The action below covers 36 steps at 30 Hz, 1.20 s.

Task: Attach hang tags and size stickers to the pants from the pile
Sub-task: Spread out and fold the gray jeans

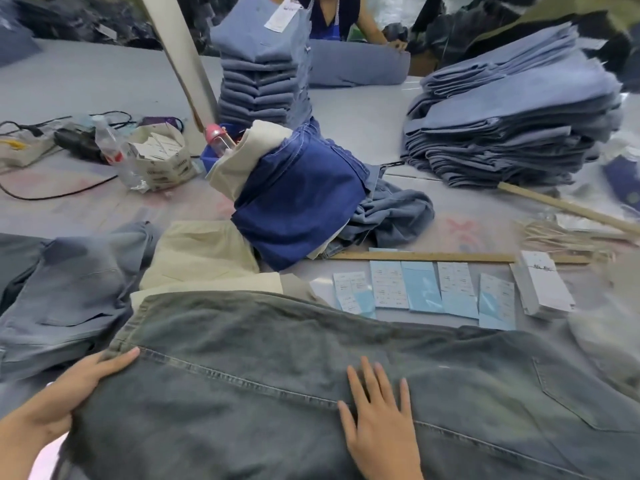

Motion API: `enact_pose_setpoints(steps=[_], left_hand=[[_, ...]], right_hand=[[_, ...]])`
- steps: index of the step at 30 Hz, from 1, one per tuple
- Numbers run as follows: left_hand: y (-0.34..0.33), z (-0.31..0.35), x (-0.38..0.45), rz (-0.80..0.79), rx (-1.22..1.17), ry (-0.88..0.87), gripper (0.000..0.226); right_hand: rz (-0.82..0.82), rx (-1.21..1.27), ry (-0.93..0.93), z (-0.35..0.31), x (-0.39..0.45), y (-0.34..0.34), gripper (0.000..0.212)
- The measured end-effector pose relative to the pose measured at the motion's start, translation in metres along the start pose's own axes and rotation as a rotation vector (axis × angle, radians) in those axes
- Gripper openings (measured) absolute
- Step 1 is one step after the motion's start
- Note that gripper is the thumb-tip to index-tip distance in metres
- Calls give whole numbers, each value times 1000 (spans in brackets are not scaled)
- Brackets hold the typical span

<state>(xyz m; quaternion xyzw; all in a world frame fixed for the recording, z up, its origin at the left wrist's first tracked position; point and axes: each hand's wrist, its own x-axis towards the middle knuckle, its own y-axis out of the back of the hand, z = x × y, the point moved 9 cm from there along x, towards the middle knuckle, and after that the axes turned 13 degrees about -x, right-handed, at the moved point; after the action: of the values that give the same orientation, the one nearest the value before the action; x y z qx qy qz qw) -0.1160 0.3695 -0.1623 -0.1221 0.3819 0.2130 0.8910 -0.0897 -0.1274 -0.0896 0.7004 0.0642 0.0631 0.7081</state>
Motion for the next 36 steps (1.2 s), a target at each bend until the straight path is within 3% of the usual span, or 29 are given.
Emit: enact_pose_setpoints(steps=[3, 5, 9, 12, 15, 17, 20, 23, 25, 27, 29, 31, 32, 36], left_hand=[[-30, 20, -33, -91, -45, -55, 74], [-64, 40, -68, -190, -33, -137, 77], [-167, 59, -154, -303, 179, -353, 69], [-264, 12, -190, -354, 670, -476, 67], [-352, -52, -212, -339, 1075, -479, 53], [-393, -74, -220, -327, 1037, -504, 67], [-425, -82, -229, -265, 892, -602, 92], [-451, -113, -234, -292, 879, -656, 105], [-467, -148, -235, -319, 1091, -642, 108], [-470, -166, -229, -317, 1327, -672, 105], [-468, -181, -232, -358, 1401, -716, 91], [-473, -190, -230, -345, 1405, -824, 73], [-474, -193, -233, -320, 1415, -907, 63], [-477, -182, -250, -299, 1336, -1073, 30]], right_hand=[[-189, 3, 17, -3, -9, -17, 55], [-232, 187, -9, -8, 5, -10, 51], [-384, 1196, -195, -37, 19, 29, 23], [-527, 1469, -128, -54, 37, 56, 61], [-401, 1175, -9, -32, 65, 78, 66], [-259, 909, -75, -2, 81, 82, 52], [-81, 748, -147, 49, 98, 83, 35], [-68, 703, -248, 98, 108, 57, 28], [-212, 750, -427, 126, 99, 10, 36], [-395, 784, -557, 141, 78, -36, 67], [-460, 926, -558, 140, 70, -57, 101], [-461, 991, -478, 135, 82, -52, 113], [-449, 926, -434, 135, 90, -46, 108], [-238, 495, -317, 138, 114, -16, 50]])
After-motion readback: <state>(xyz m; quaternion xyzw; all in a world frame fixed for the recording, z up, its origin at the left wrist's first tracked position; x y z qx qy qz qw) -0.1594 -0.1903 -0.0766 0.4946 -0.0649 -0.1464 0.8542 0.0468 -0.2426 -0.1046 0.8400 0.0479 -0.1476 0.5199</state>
